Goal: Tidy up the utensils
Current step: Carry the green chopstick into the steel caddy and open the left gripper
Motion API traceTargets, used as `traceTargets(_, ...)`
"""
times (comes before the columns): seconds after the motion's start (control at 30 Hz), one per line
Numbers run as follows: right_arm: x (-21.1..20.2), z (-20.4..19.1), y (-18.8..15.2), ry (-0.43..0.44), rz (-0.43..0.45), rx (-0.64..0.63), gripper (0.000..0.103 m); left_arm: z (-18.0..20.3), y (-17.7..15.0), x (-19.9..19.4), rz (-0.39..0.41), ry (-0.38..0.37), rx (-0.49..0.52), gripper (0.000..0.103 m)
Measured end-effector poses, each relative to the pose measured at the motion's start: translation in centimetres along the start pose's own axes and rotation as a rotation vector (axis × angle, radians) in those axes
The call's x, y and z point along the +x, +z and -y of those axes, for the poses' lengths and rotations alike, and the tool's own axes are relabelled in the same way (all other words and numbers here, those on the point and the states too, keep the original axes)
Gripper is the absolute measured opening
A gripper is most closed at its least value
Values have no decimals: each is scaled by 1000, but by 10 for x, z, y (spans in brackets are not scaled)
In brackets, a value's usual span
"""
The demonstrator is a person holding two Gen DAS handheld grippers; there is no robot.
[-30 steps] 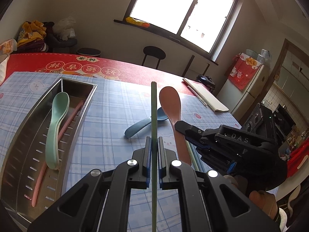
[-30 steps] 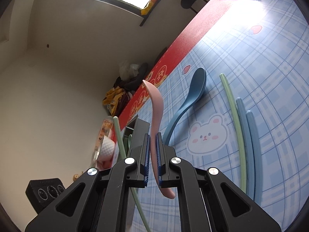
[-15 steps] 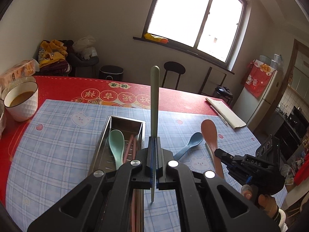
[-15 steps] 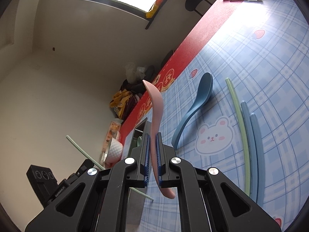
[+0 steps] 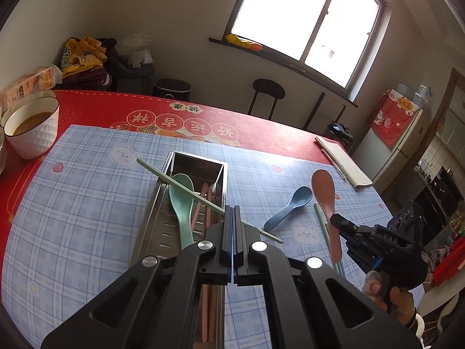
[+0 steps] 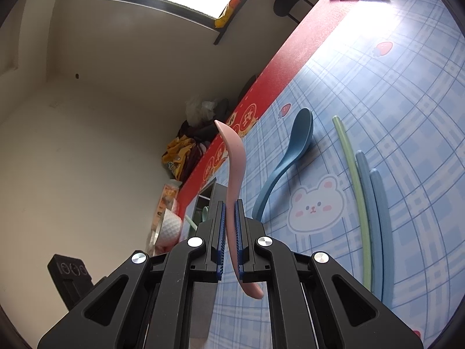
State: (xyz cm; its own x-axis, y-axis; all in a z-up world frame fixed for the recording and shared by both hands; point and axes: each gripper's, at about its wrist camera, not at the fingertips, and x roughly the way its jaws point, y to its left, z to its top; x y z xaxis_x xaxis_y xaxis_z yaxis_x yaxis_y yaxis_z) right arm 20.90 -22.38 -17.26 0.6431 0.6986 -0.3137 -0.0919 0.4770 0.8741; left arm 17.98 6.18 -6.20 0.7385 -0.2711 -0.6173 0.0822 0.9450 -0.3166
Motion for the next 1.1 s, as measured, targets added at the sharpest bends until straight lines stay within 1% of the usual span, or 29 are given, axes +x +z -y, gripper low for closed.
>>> traceTargets(0.03, -1, 0, 0, 2, 0, 0, 6, -5, 2, 5, -16, -7, -29, 2)
traceTargets(0.07, -1, -1, 0, 4, 0, -3, 6, -10, 4, 11, -37, -22, -67, 8)
traceTargets(0.1, -1, -2, 0, 5, 0, -4, 6, -16, 6, 18, -61, -39, -109, 16)
traceTargets(0.17, -2, -2, 0, 6, 3, -4, 6, -28, 9, 35, -107, -48, -186, 21)
traceTargets(0.23, -3, 0, 1, 6, 6, 0, 6, -38, 12, 52, -146, -40, -250, 21)
traceTargets(0.33, -5, 2, 2, 7, 12, 8, 6, -47, 13, 70, -179, -29, -319, 21)
traceTargets(0.4, -6, 2, 3, 10, 12, 12, 6, -52, 14, 79, -189, -12, -350, 21)
traceTargets(0.57, -7, 3, 3, 21, 6, 18, 6, -61, 17, 98, -204, -4, -414, 21)
traceTargets(0.83, -6, 5, 5, 25, 2, 27, 6, -56, 21, 109, -195, 10, -425, 21)
traceTargets(0.87, -6, 6, 6, 24, 1, 29, 6, -55, 21, 110, -191, 16, -422, 19)
traceTargets(0.9, -5, 6, 6, 24, 0, 31, 6, -54, 21, 109, -180, 22, -416, 14)
traceTargets(0.97, -5, 7, 6, 23, -1, 34, 6, -51, 22, 104, -154, 25, -391, 6)
traceTargets(1.03, -5, 8, 7, 22, -1, 39, 6, -45, 24, 97, -137, 29, -345, 6)
traceTargets(1.1, -5, 8, 7, 20, -1, 43, 6, -40, 28, 91, -138, 26, -298, 6)
